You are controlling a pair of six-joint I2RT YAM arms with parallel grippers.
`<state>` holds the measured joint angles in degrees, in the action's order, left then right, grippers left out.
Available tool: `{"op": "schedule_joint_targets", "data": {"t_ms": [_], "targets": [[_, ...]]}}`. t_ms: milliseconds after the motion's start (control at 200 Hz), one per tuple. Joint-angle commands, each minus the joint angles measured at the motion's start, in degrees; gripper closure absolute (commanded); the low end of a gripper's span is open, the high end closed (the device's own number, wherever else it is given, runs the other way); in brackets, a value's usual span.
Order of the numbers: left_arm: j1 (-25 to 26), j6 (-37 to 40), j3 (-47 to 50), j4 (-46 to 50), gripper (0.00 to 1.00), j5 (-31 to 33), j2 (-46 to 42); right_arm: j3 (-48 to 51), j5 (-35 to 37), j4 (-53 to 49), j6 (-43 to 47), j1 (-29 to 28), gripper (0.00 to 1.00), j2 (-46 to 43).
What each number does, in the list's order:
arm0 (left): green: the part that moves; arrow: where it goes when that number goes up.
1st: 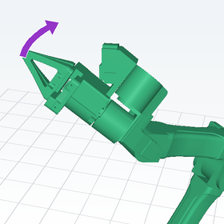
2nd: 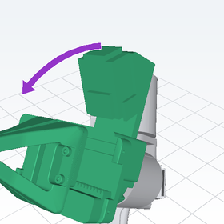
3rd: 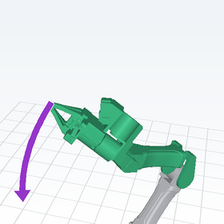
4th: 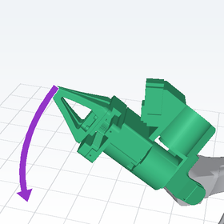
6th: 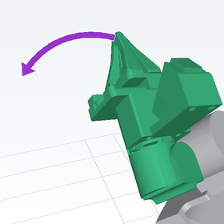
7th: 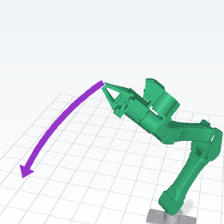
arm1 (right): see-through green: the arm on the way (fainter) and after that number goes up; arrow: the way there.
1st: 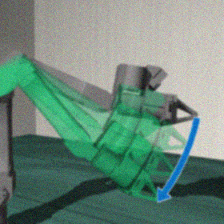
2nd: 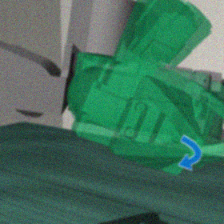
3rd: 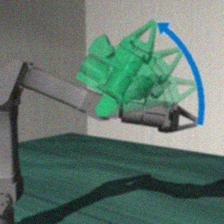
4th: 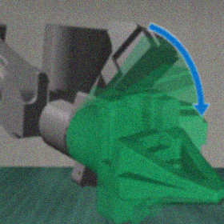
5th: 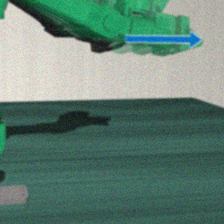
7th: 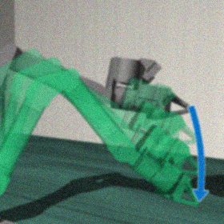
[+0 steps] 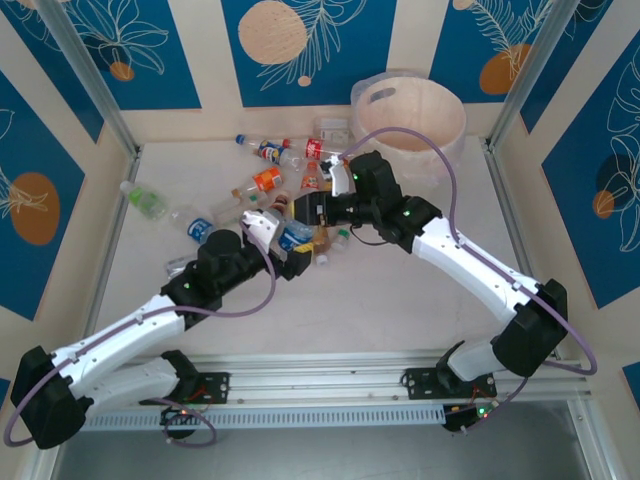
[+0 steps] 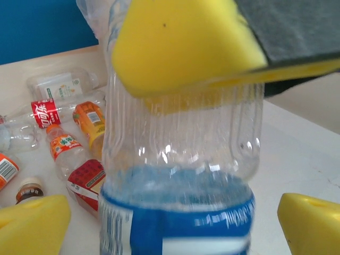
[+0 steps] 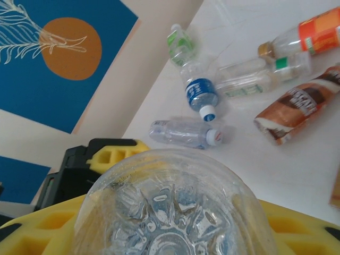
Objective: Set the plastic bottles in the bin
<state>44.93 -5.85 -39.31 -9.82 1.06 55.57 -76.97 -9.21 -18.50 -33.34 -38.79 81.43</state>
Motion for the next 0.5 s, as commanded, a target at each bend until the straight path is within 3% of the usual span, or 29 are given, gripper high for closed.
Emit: {"op": "schedule_joint_targets", "data": {"t_ms": [0,240,495], "targets": [[0.4,-0.64,-1.62,-1.78,0.0,0.1,-2.97,-5.17,3.74,-3.62,4.39,2.3,0.53,-3.76],[0.35,-1.67,-1.16,1.19,0.0,3.11,-6.61,-17.64,11.0,-9.53,11.55,9.89,0.53,-4.09],[0.34,-3.71,-0.53,2.79,0.0,9.77,-6.46,-27.69,23.1,-5.27,16.24,18.37,0.53,1.1]]}}
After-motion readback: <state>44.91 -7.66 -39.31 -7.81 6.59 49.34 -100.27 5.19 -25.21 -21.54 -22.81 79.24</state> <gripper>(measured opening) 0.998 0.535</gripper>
